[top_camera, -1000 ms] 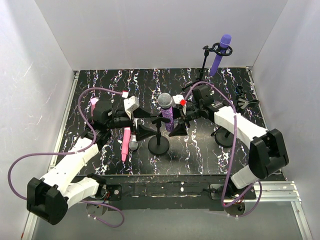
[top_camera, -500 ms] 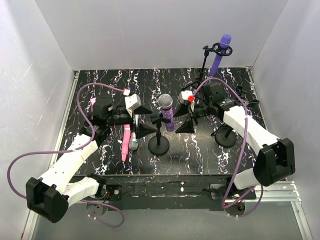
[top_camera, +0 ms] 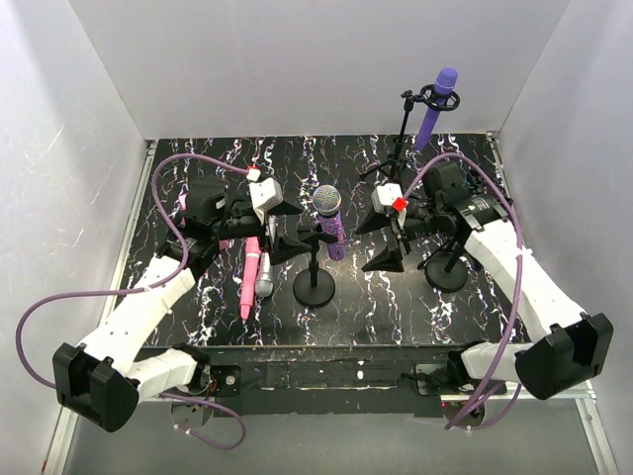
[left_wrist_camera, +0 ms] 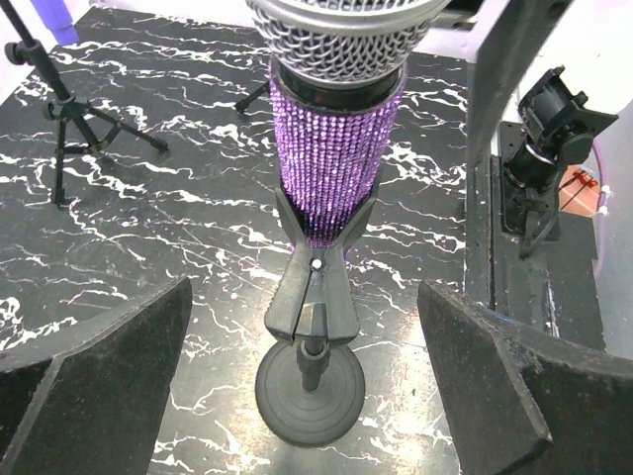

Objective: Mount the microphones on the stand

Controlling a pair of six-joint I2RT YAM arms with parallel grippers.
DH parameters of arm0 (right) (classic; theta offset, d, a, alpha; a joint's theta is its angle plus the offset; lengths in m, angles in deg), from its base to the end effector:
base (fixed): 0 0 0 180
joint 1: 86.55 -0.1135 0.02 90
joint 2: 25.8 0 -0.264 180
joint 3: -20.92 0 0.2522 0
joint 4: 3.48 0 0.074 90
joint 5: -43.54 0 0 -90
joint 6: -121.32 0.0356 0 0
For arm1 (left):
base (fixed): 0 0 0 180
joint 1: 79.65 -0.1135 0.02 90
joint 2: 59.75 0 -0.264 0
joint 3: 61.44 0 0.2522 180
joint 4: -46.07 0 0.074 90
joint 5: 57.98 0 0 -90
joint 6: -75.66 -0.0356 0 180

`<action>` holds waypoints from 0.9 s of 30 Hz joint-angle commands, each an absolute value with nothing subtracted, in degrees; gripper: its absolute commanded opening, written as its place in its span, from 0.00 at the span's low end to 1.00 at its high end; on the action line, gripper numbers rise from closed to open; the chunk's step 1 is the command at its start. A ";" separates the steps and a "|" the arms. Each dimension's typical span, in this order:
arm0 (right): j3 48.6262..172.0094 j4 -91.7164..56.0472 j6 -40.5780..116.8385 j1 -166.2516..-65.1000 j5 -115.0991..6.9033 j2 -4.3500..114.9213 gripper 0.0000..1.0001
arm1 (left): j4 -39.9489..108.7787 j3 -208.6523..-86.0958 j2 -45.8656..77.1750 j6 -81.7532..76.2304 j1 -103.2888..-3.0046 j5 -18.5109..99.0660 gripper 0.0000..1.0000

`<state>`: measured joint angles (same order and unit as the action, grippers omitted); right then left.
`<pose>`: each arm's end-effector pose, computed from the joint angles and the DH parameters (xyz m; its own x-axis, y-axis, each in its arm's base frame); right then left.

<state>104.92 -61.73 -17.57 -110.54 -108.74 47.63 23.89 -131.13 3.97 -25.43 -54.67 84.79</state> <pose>0.2189 0.1319 0.3458 0.1086 -0.3353 -0.9358 -0.9913 -0.1064 -0.0769 0.2107 -0.1294 0.3498 -0.0659 0.1591 -0.9851 0.9795 0.1987 -0.0334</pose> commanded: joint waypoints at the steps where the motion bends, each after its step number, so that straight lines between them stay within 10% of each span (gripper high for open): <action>1: 108.16 -69.35 -20.80 -110.02 -109.74 43.65 0.91 | 23.52 -130.67 0.11 -25.95 -54.69 80.55 0.98; 27: 102.01 -79.91 -25.55 -104.13 -114.74 35.55 0.93 | 43.55 -100.79 -26.62 12.54 -54.77 54.86 0.98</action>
